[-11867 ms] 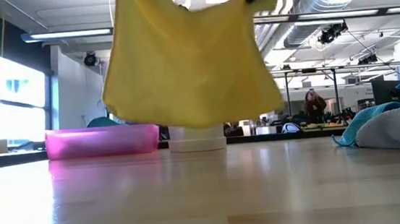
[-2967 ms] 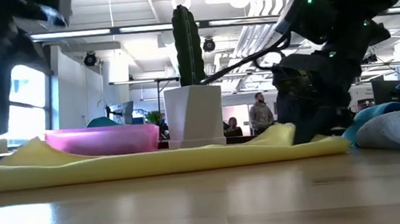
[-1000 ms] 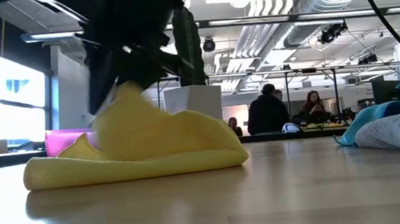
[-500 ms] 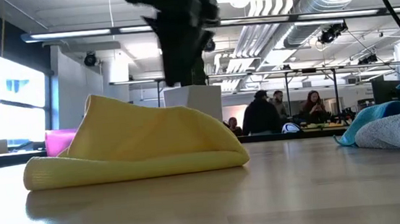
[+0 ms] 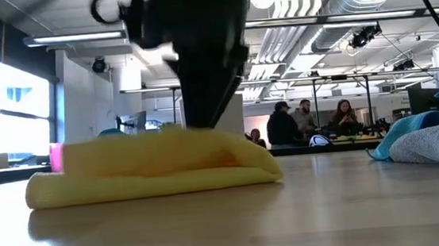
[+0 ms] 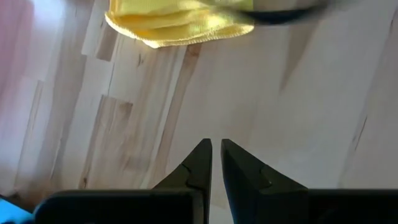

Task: Fold microfiber towels
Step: Fold the yellow microfiber towel, then put the folded yellow microfiber towel on the pink bin

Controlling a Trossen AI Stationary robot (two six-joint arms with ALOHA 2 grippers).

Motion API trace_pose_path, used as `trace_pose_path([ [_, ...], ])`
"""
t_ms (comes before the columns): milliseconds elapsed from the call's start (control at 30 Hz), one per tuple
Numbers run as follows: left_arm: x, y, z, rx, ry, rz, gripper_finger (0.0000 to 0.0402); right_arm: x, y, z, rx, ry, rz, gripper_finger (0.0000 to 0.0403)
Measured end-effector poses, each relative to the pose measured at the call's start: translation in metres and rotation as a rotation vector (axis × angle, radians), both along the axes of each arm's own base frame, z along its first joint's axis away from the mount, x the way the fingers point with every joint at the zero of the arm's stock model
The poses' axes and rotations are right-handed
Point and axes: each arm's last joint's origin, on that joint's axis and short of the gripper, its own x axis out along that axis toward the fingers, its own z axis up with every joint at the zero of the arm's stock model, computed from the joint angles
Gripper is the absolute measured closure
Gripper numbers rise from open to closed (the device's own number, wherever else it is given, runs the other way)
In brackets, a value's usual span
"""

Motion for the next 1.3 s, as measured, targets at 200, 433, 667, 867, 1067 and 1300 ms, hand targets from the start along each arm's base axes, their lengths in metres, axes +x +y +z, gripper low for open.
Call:
trace_pose_path([
  [200, 0.004, 0.003, 0.001, 0.034, -0.043, 0.013, 0.0373, -0.010, 0.032, 0.006, 0.051, 0.008, 0.201, 0.0264],
  [433, 0.017, 0.016, 0.003, 0.103, -0.218, 0.158, 0.0373, -0.046, 0.020, 0.070, -0.245, 0.017, 0.147, 0.0264],
  [667, 0.022, 0.035, -0.006, 0.114, -0.130, 0.247, 0.0373, -0.089, -0.006, 0.114, -0.330, -0.123, 0.085, 0.0264],
  [867, 0.019, 0.062, -0.023, 0.002, -0.006, 0.252, 0.0374, -0.147, -0.035, 0.083, -0.248, -0.252, 0.009, 0.0264],
  [1067, 0.022, 0.092, -0.024, -0.186, -0.162, 0.216, 0.0380, -0.212, -0.069, 0.052, -0.056, -0.481, -0.027, 0.0264],
  [1300, 0.022, 0.116, -0.034, -0.373, -0.450, 0.303, 0.0381, -0.274, -0.104, 0.011, 0.075, -0.816, -0.064, 0.0264],
])
